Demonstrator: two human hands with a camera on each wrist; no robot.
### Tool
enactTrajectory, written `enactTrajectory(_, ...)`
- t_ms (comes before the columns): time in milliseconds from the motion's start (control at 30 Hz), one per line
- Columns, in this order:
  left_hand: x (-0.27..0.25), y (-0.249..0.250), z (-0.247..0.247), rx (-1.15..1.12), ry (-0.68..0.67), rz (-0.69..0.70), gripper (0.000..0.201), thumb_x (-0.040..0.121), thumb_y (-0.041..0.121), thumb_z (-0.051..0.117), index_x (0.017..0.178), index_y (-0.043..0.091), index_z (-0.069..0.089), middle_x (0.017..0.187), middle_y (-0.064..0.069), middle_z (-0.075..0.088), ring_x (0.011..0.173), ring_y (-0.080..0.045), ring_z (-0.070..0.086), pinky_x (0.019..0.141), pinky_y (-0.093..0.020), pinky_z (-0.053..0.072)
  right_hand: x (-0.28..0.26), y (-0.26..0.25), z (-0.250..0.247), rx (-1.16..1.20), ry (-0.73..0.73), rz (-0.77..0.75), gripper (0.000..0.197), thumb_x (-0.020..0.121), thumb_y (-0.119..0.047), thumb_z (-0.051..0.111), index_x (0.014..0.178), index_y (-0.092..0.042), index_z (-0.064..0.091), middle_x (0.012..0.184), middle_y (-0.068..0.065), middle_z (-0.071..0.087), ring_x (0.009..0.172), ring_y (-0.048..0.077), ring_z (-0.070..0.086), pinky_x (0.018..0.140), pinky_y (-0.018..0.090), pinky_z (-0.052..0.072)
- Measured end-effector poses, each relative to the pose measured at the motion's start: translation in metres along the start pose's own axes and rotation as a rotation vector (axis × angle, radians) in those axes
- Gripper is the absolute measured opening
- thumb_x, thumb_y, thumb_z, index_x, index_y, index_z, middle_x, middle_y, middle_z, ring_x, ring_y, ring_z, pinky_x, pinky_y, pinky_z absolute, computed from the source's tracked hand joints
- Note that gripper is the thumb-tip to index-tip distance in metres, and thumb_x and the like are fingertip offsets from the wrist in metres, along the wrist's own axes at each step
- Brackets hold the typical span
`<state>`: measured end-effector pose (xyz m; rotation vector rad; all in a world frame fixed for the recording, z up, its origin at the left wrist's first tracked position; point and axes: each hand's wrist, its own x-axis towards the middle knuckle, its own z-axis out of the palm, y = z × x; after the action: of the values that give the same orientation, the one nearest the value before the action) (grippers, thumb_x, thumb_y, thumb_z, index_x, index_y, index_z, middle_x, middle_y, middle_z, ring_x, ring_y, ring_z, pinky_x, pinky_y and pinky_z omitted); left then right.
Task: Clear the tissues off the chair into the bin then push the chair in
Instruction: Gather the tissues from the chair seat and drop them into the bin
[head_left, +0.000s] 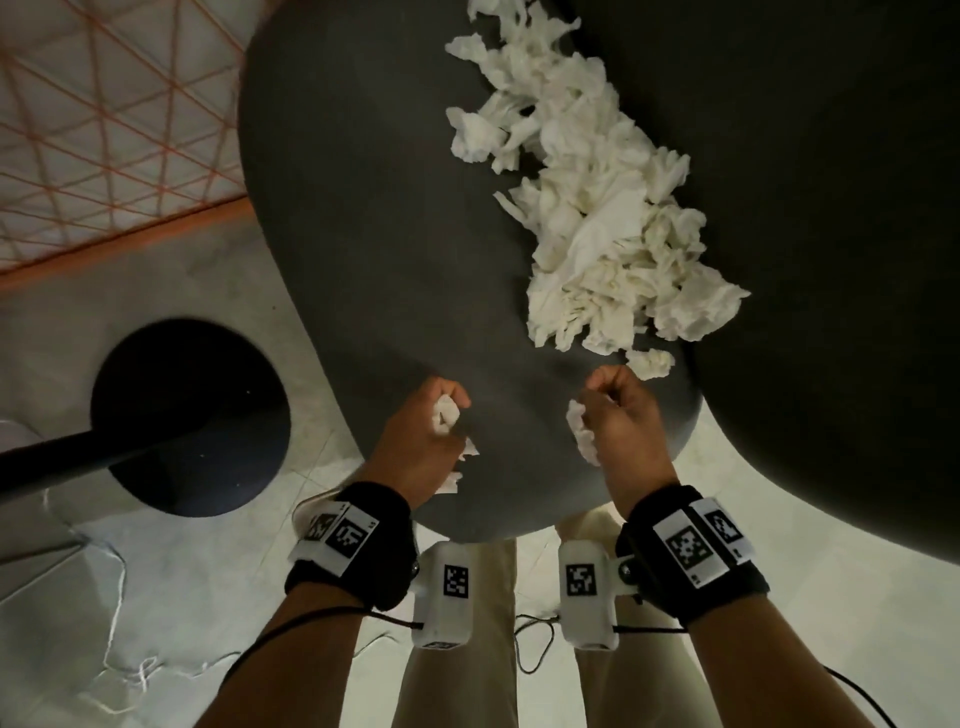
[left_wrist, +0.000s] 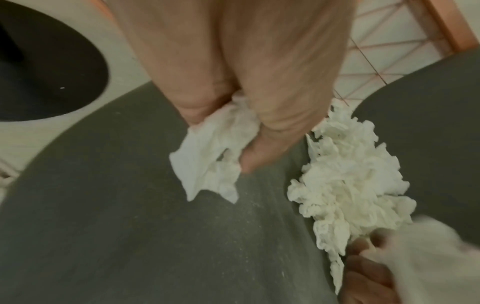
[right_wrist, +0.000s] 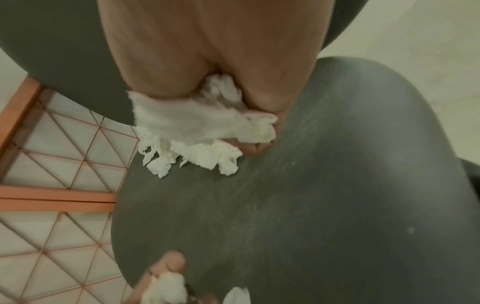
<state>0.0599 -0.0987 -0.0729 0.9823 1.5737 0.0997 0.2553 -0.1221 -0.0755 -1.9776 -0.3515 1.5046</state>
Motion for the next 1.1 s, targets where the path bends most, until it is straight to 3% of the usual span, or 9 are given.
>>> enactTrajectory(100, -0.008, -0.022, -0.009, -0.038, 0.053, -0.029, 0.028, 0.091, 0.003, 0.049, 0.102, 0.027, 0.059, 0.100, 0.005, 0.059, 0.081, -0.013, 0.064, 0.060, -0.025, 0.054, -0.006, -0.004, 0.018, -0.026, -0.112, -0.036, 0.033, 0.079, 0.007, 0.059, 0.086, -0.025, 0.060, 0.071, -0.001, 0.049, 0.048, 0.007, 0.049, 0.047, 0.023, 0.040)
enactTrajectory(233, -0.021, -0.045, -0.020, -0.326, 0.142, -0.131, 0.031, 0.094, -0.006, 0.043, 0.106, 0.014, 0.062, 0.097, -0.007, 0.063, 0.075, -0.019, 0.062, 0.056, -0.023, 0.050, -0.011, -0.002, 0.040, -0.140, -0.185, -0.074, 0.027, 0.080, 0.005, 0.053, 0.080, -0.020, 0.061, 0.070, 0.012, 0.056, 0.045, 0.010, 0.054, 0.041, 0.016, 0.038)
enactTrajectory(400, -0.043, -0.067, -0.036, -0.476, 0.185, -0.179, 0.023, 0.101, 0.005, 0.042, 0.115, 0.006, 0.061, 0.069, -0.002, 0.060, 0.048, -0.004, 0.052, 0.045, -0.012, 0.043, -0.019, 0.001, 0.065, -0.126, -0.267, -0.014, 0.021, 0.078, -0.001, 0.048, 0.067, -0.017, 0.058, 0.064, 0.010, 0.061, 0.064, 0.025, 0.061, 0.053, 0.026, 0.050)
enactTrajectory(500, -0.054, -0.084, -0.038, -0.334, 0.314, -0.156, 0.025, 0.096, 0.025, 0.056, 0.108, 0.004, 0.066, 0.090, -0.007, 0.068, 0.073, -0.016, 0.065, 0.059, -0.016, 0.050, -0.026, -0.001, 0.079, -0.113, -0.342, 0.100, 0.033, 0.088, 0.012, 0.038, 0.070, -0.010, 0.054, 0.071, 0.011, 0.057, 0.064, 0.024, 0.062, 0.055, 0.036, 0.057)
enactTrajectory(600, -0.067, -0.102, -0.035, -0.351, 0.418, -0.212, 0.026, 0.088, 0.042, 0.064, 0.092, 0.017, 0.067, 0.088, 0.000, 0.068, 0.088, -0.027, 0.066, 0.079, -0.034, 0.052, -0.033, 0.003, 0.091, -0.269, -0.387, 0.097, 0.029, 0.091, 0.004, 0.040, 0.073, -0.013, 0.055, 0.071, 0.010, 0.060, 0.045, 0.017, 0.053, 0.041, 0.025, 0.046)
enactTrajectory(700, -0.084, -0.120, -0.024, -0.397, 0.444, -0.311, 0.042, 0.079, 0.049, 0.072, 0.104, 0.016, 0.065, 0.097, 0.001, 0.066, 0.093, -0.020, 0.064, 0.084, -0.035, 0.052, -0.040, 0.009, 0.098, -0.430, -0.462, 0.108, 0.017, 0.094, -0.008, 0.047, 0.084, -0.014, 0.059, 0.075, 0.007, 0.068, 0.041, 0.013, 0.044, 0.037, 0.020, 0.033)
enactTrajectory(867, -0.111, -0.132, 0.018, -0.417, 0.360, -0.357, 0.024, 0.082, 0.023, 0.076, 0.094, 0.018, 0.056, 0.086, 0.003, 0.062, 0.081, -0.015, 0.059, 0.068, -0.019, 0.042, -0.058, 0.021, 0.096, -0.665, -0.677, 0.133, 0.016, 0.095, -0.032, 0.055, 0.100, -0.024, 0.068, 0.065, -0.003, 0.066, 0.053, 0.013, 0.051, 0.039, 0.019, 0.030)
enactTrajectory(967, -0.122, -0.142, 0.052, -0.481, 0.380, -0.405, 0.017, 0.083, 0.020, 0.070, 0.084, 0.028, 0.056, 0.080, 0.002, 0.062, 0.067, -0.016, 0.056, 0.064, -0.030, 0.045, -0.069, 0.031, 0.090, -0.806, -0.718, 0.082, 0.036, 0.092, -0.047, 0.056, 0.079, -0.016, 0.069, 0.043, -0.009, 0.046, 0.041, 0.007, 0.039, 0.040, 0.019, 0.028)
enactTrajectory(1100, -0.140, -0.151, 0.100, -0.707, 0.349, -0.430, 0.007, 0.082, 0.021, 0.061, 0.083, 0.027, 0.063, 0.062, 0.001, 0.061, 0.047, -0.021, 0.055, 0.050, -0.029, 0.045, -0.081, 0.048, 0.073, -0.935, -0.720, 0.086, 0.052, 0.090, -0.056, 0.052, 0.057, -0.016, 0.052, 0.042, -0.004, 0.037, 0.033, 0.007, 0.029, 0.035, 0.018, 0.024)
